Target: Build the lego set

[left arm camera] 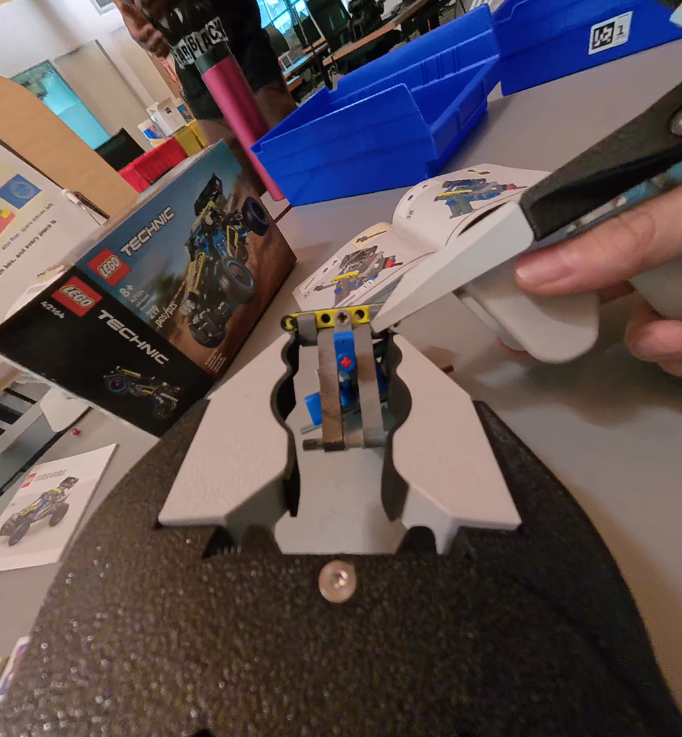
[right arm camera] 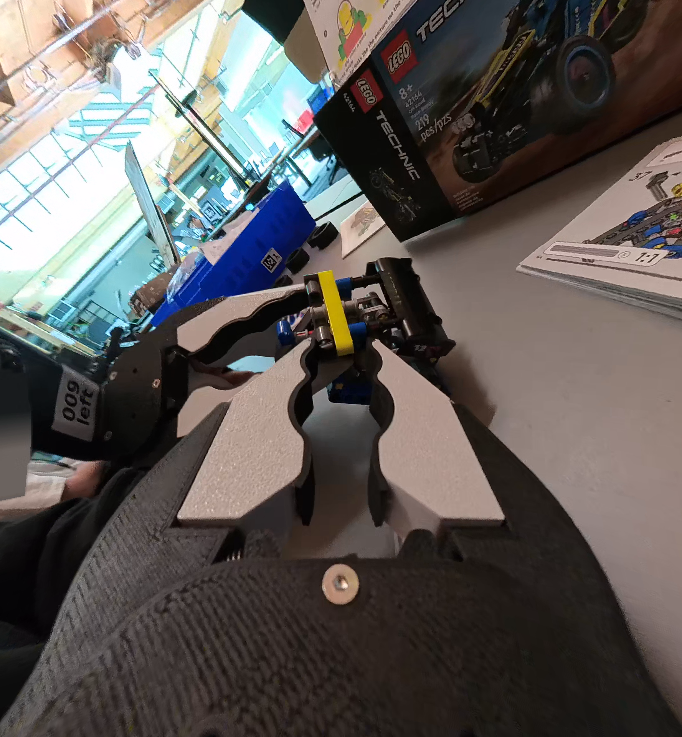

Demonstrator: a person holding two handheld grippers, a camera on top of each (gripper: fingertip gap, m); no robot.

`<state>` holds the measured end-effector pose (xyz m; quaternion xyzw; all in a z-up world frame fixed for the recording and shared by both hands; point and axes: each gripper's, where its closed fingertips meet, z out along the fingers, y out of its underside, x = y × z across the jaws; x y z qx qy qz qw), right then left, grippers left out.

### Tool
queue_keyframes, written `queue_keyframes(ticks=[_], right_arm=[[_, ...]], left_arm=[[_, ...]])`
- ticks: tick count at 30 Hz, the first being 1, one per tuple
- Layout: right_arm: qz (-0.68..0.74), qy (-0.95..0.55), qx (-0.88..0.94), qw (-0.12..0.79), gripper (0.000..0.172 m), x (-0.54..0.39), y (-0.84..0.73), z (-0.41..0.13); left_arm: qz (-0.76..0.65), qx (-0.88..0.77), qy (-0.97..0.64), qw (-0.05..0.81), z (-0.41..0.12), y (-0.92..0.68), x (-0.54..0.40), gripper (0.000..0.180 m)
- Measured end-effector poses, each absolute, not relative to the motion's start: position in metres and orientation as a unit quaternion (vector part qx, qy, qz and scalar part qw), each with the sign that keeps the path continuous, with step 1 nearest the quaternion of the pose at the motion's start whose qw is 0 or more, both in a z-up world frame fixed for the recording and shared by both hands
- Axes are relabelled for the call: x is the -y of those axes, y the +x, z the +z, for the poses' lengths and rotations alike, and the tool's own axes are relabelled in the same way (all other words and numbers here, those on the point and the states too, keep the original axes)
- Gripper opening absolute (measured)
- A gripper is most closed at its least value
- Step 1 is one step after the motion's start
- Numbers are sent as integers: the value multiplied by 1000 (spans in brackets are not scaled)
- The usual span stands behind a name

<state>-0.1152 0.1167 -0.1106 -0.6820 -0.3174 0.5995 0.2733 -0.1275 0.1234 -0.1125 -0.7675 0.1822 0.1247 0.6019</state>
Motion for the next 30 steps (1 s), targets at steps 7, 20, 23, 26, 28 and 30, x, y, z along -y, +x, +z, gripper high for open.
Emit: queue_keyframes(ticks=[7, 20, 23, 26, 28, 30], right_arm=[[610, -680, 318, 255, 21, -115, -116, -112], [642, -660, 309, 239, 20, -118, -110, -104], [639, -660, 301, 254, 16, -127, -103, -101], [610, -669, 332, 265, 28, -124, -103, -107], [593, -669, 349, 280, 29, -123, -107, -109], [592, -665, 357, 282, 28, -120, -112, -108]], left_arm=[[138, -191, -770, 592, -113, -129, -122, 40], [106, -174, -776, 597, -114, -131, -121, 39], [97, -166, -779, 596, -116, -134, -121, 39], [94, -165, -779, 597, -116, -134, -121, 39], [98, -168, -778, 597, -116, -134, -121, 39], [108, -167, -779, 595, -116, -136, -121, 39]])
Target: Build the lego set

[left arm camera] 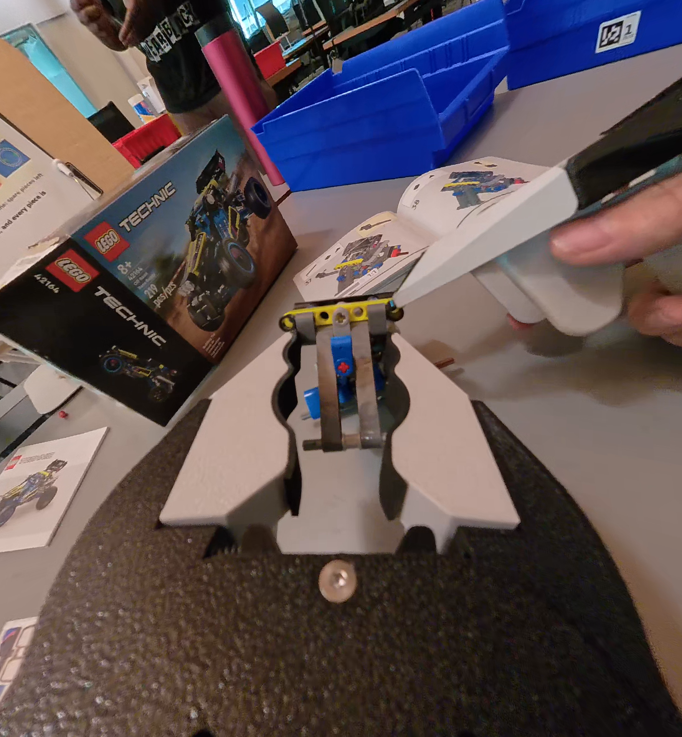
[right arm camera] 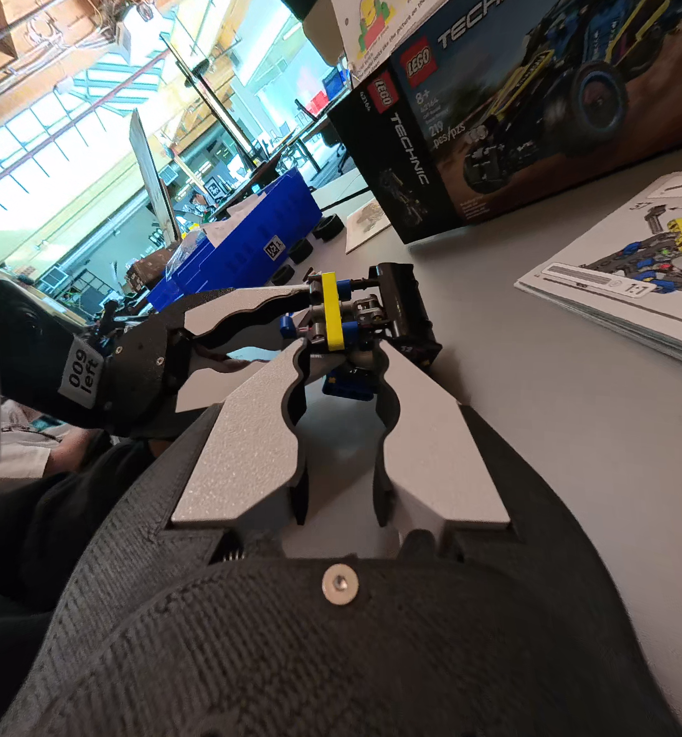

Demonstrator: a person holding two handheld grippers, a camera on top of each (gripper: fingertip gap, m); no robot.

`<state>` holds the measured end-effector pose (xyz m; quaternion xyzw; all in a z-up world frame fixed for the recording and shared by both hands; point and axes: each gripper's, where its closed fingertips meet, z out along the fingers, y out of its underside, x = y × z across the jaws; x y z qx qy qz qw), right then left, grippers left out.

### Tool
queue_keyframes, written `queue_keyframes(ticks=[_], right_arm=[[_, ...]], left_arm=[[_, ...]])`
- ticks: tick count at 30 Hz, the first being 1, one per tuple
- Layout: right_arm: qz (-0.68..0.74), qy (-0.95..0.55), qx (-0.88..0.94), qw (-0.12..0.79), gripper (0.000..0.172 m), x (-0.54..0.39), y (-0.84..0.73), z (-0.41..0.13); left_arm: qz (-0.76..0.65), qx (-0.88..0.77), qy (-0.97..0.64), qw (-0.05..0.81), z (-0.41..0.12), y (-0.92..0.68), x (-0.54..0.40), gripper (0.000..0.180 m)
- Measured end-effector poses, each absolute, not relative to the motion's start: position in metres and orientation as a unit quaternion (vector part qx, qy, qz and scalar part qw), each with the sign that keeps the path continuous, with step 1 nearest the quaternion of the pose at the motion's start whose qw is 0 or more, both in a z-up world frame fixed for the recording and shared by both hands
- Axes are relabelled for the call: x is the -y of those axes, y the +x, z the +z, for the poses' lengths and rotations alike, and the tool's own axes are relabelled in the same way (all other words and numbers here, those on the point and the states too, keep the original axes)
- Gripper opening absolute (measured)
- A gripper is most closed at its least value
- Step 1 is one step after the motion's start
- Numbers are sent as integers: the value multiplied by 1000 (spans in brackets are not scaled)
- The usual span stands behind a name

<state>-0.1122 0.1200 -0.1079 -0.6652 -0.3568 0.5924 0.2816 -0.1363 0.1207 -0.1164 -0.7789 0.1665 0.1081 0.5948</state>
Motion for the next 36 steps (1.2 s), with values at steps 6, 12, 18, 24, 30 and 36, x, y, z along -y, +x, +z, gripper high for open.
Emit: queue_keyframes(ticks=[6, 12, 18, 24, 30, 36], right_arm=[[600, -659, 356, 279, 24, -118, -116, -107], [593, -658, 365, 286, 28, -115, -116, -105], [556, -652, 398, 327, 21, -114, -117, -108], [513, -646, 458, 332, 19, -103, -119, -117], [417, -647, 507, 387, 18, -125, -104, -117], [393, -626, 530, 416, 31, -139, -98, -116]], left_arm=[[125, -168, -782, 587, -116, -140, -119, 38], [108, -163, -782, 592, -116, -138, -119, 38], [83, -169, -793, 580, -124, -142, -113, 39], [88, -178, -828, 525, -146, -159, -101, 45], [83, -172, -830, 524, -146, -165, -99, 52], [70, -195, -823, 530, -144, -165, -98, 62]])
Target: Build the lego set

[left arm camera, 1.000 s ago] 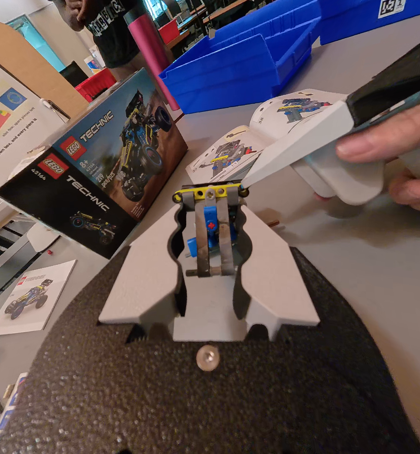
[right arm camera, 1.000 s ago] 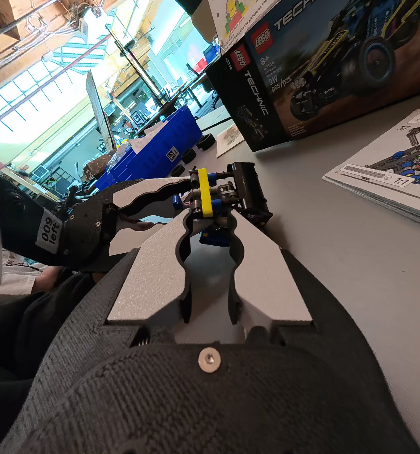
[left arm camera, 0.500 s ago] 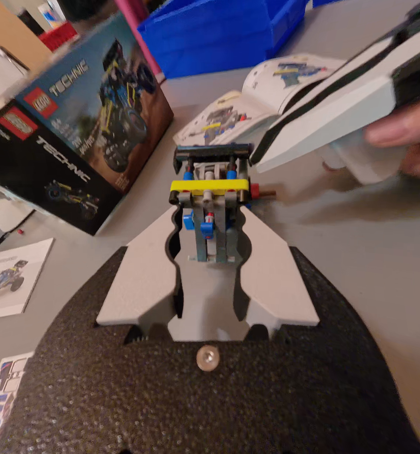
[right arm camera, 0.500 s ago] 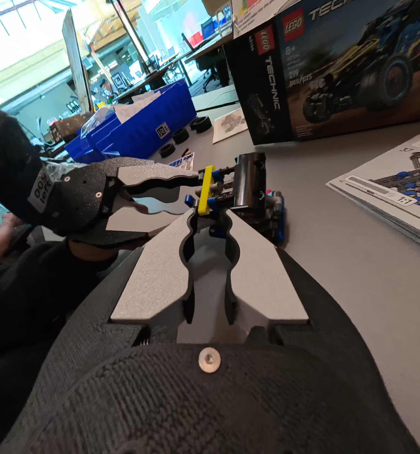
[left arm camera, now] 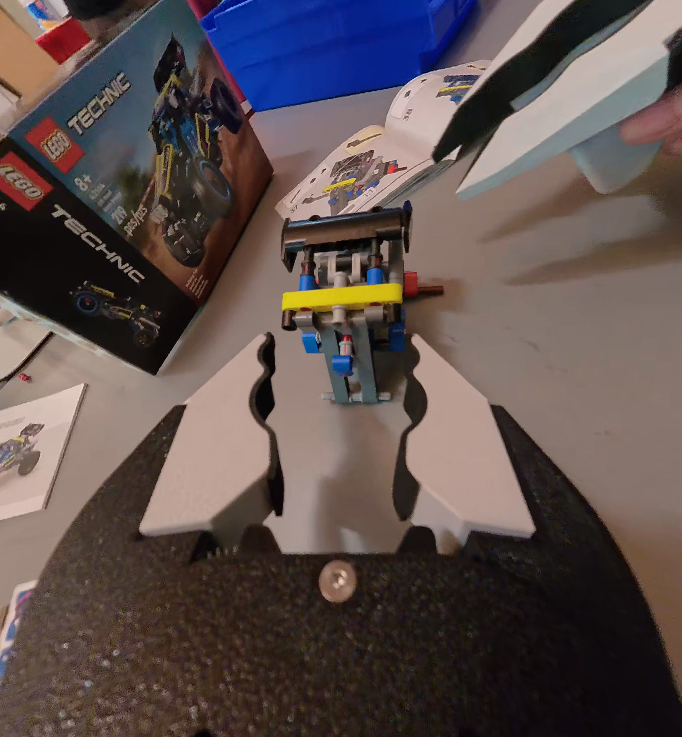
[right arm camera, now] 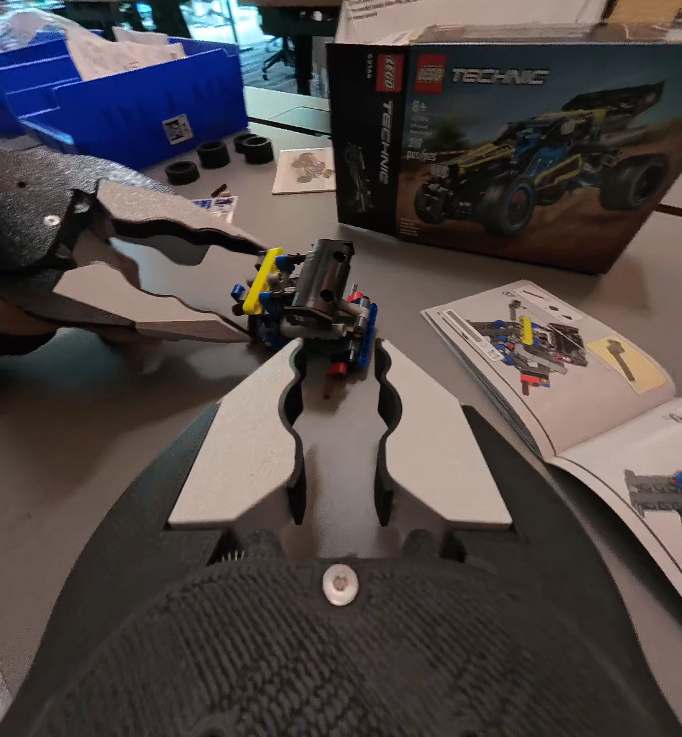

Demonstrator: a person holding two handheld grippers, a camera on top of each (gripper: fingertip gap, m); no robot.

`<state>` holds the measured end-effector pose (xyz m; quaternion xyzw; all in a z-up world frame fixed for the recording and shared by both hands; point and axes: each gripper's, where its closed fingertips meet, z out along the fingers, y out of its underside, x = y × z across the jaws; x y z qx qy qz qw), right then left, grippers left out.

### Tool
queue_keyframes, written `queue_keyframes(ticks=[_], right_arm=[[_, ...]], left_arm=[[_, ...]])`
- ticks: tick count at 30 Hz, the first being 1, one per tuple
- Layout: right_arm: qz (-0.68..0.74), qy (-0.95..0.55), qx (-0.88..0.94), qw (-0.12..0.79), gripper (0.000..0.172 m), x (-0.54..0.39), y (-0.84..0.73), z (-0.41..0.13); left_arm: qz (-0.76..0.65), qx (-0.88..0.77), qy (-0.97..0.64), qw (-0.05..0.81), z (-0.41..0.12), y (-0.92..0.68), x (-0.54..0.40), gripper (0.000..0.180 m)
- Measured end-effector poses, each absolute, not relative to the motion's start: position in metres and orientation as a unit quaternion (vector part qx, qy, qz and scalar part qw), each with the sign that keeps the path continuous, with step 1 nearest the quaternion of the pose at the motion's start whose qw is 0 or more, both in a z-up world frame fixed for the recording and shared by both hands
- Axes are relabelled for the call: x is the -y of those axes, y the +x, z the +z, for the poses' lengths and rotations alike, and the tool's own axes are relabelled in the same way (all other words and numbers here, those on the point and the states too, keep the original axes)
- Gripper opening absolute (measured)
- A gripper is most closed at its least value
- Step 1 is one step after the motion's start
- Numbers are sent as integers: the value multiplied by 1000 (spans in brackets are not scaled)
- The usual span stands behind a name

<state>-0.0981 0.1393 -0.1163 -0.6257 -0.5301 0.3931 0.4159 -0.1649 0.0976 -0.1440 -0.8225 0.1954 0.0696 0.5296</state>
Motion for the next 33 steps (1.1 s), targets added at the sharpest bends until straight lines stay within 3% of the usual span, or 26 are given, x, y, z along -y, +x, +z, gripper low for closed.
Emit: queue_keyframes(ticks=[3, 7, 11, 16, 20, 27, 31, 33], right_arm=[[387, -596, 565, 420, 34, -129, -105, -112], [375, -547, 596, 453, 25, -94, -120, -100], [269, -553, 610, 500, 43, -88, -132, -127], [237, -553, 597, 531, 32, -91, -143, -126], [223, -559, 602, 524, 27, -95, -147, -132], [230, -545, 616, 519, 13, -97, -142, -134], [290, -540, 642, 461, 13, -90, -129, -136], [302, -528, 657, 444, 21, -85, -123, -137]], left_arm=[[55, -218, -813, 537, -138, -166, -96, 67], [55, -271, -806, 523, -135, -174, -94, 71], [41, -340, -797, 498, -138, -174, -93, 71], [-17, -381, -776, 502, -135, -173, -98, 65], [-44, -396, -761, 512, -134, -169, -101, 45], [-57, -422, -748, 509, -135, -161, -95, 43], [-73, -450, -734, 504, -132, -150, -82, 44], [-73, -457, -731, 501, -131, -147, -80, 43]])
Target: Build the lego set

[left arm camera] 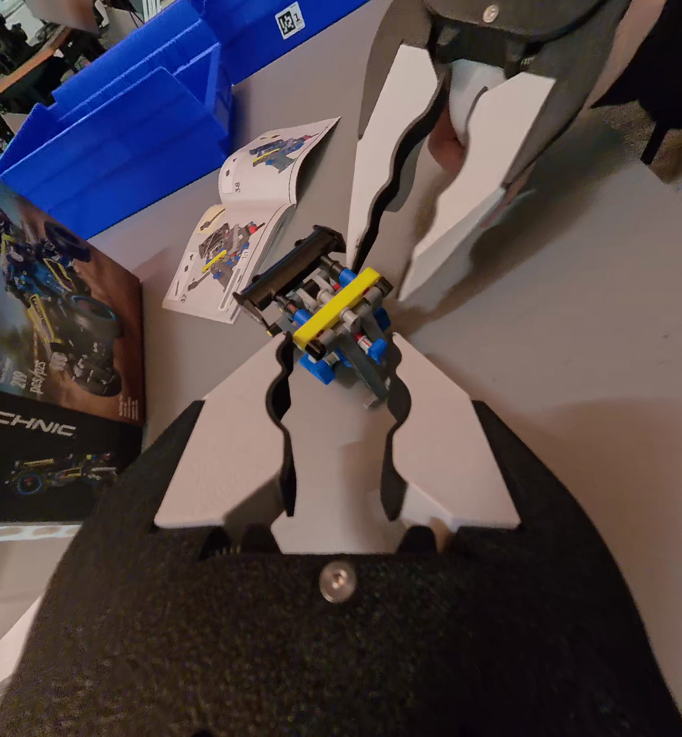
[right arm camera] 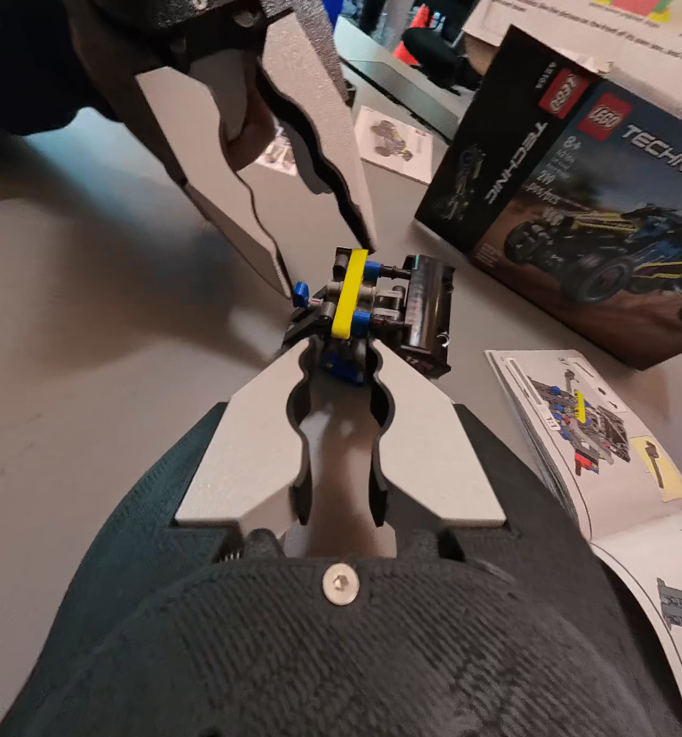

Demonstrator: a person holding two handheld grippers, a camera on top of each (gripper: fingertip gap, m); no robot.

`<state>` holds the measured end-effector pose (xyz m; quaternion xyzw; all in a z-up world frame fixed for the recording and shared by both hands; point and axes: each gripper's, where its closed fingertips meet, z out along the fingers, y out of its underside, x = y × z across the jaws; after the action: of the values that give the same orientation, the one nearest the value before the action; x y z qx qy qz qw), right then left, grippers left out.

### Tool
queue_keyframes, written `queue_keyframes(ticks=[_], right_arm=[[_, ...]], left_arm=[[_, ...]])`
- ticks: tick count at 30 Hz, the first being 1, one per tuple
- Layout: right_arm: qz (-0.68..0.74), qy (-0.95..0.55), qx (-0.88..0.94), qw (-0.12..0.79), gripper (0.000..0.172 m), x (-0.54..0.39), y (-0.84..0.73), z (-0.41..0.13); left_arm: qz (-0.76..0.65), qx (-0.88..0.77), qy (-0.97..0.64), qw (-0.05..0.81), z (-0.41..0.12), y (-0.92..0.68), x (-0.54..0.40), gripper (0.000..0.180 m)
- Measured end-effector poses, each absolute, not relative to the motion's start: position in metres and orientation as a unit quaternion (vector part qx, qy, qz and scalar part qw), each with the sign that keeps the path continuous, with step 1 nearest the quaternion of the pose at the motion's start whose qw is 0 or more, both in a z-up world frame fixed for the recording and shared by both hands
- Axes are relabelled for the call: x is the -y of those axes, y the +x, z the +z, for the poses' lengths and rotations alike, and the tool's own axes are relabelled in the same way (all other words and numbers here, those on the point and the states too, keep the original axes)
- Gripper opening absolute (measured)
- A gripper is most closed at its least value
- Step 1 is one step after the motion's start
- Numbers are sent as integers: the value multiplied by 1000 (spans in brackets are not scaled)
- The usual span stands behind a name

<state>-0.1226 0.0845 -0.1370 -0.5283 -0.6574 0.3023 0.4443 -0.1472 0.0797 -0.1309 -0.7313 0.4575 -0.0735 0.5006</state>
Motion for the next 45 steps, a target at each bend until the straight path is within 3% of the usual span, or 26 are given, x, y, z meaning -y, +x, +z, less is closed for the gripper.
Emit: queue_keyframes(ticks=[3, 11, 19, 33, 39, 45], right_arm=[[285, -527, 666, 445, 31, -81, -117, -137], [267, -533, 643, 481, 28, -81, -128, -134], [262, -520, 643, 497, 12, -82, -131, -130], [415, -596, 569, 386, 13, -78, -127, -127], [342, -542, 623, 449, 24, -75, -125, -124], [283, -514, 649, 484, 14, -78, -128, -125]], left_arm=[[-58, -473, -721, 503, -126, -152, -82, 41], [-107, -499, -705, 493, -126, -153, -87, 40], [-93, -502, -705, 492, -132, -155, -89, 22], [-88, -511, -697, 494, -132, -151, -86, 20], [-90, -516, -691, 498, -131, -150, -85, 20], [-111, -515, -693, 492, -134, -154, -85, 22]])
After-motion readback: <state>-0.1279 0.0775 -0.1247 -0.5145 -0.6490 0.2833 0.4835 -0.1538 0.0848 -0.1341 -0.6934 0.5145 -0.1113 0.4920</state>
